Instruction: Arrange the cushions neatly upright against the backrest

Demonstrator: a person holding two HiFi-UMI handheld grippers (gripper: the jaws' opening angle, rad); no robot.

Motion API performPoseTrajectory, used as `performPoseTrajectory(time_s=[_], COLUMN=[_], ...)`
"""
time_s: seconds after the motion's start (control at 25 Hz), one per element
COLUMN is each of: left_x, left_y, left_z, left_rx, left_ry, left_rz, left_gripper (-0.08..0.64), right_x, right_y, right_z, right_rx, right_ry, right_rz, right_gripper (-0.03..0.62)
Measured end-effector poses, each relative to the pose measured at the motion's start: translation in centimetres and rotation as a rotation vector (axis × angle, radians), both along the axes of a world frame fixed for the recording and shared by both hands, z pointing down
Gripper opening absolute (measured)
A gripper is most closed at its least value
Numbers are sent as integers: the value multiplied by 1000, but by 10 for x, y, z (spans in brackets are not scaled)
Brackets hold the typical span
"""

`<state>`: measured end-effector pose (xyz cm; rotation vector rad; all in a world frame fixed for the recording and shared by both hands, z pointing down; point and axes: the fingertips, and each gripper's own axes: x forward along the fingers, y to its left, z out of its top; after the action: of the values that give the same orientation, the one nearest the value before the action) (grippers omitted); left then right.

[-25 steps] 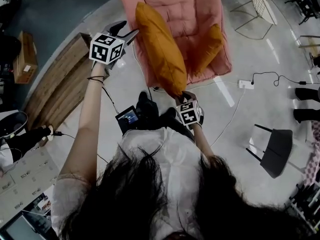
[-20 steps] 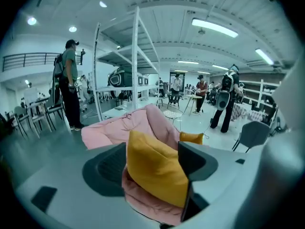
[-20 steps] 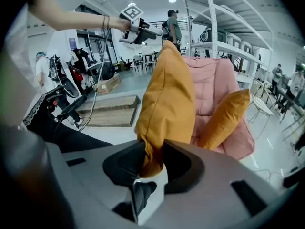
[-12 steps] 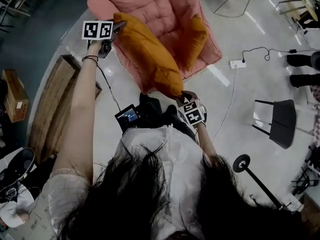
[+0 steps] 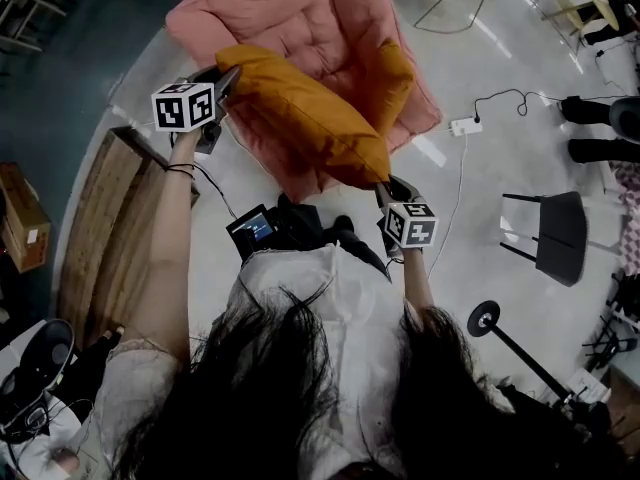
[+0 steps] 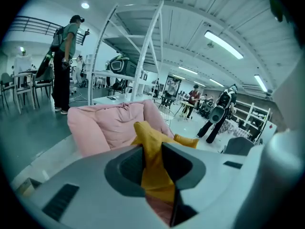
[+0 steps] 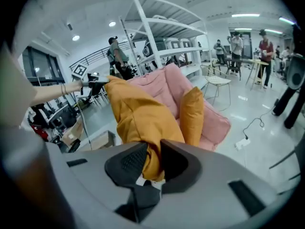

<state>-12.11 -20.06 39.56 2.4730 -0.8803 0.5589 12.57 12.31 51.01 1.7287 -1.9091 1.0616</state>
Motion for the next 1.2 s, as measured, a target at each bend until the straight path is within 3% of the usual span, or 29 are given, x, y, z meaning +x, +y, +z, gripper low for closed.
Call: performPoseTrajectory(time_s=[0.12,0.28,0.56,0.72,0.92,1.2], left_x=[-29,-61,-88,-88,-76,-69], left_y=[6,11,5,7,2,6], left_z=[-4,-7,-18,-23,-48,-76], left_rx=[-14,-13,-9,0,14,35], left_ry=[64,124,182,196,272,334], left_rz=[-58,-117,-141,-119,-150,-245], left_gripper=[107,101,97,95,92,89], right_x=[13,22,29,40,64,77], right_y=[-27,-72,-148,-192,-243,-321], right_z=[-33,-82,-170,-202,-232,-263], right_rx=[75,163,328,365,401,438], right_ry=[38,142,283,373,385,372], right_rz=[50,41,21,10,-20,-174], right_gripper=[78,75,72,72,71,71])
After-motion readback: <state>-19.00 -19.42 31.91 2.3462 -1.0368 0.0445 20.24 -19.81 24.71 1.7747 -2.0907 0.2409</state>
